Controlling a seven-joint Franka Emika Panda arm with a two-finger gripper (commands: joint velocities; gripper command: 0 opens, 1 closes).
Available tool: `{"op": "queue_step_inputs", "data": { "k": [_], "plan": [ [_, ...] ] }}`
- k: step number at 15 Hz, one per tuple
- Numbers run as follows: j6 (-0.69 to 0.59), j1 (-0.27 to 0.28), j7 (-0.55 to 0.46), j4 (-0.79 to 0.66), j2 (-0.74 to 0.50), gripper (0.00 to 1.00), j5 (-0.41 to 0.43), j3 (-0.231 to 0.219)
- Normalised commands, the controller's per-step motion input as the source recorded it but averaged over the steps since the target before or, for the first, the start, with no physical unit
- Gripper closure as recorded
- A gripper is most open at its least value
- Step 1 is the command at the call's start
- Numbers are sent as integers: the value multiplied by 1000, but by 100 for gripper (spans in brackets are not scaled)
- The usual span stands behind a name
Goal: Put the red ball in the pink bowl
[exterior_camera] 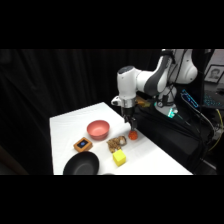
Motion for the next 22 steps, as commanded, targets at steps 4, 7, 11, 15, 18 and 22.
{"op": "queue_step_inputs", "data": {
  "k": [4,7,11,15,18,22],
  "plan": [
    [311,52,66,-78,153,0,96,29],
    [325,48,16,-1,237,0,150,27],
    [282,41,-7,15,224,0,175,34],
    [222,49,-13,7,152,0,177,57],
    [182,51,-6,6,93,30,153,49],
    [149,71,34,-11,30,59,100,18]
  ]
}}
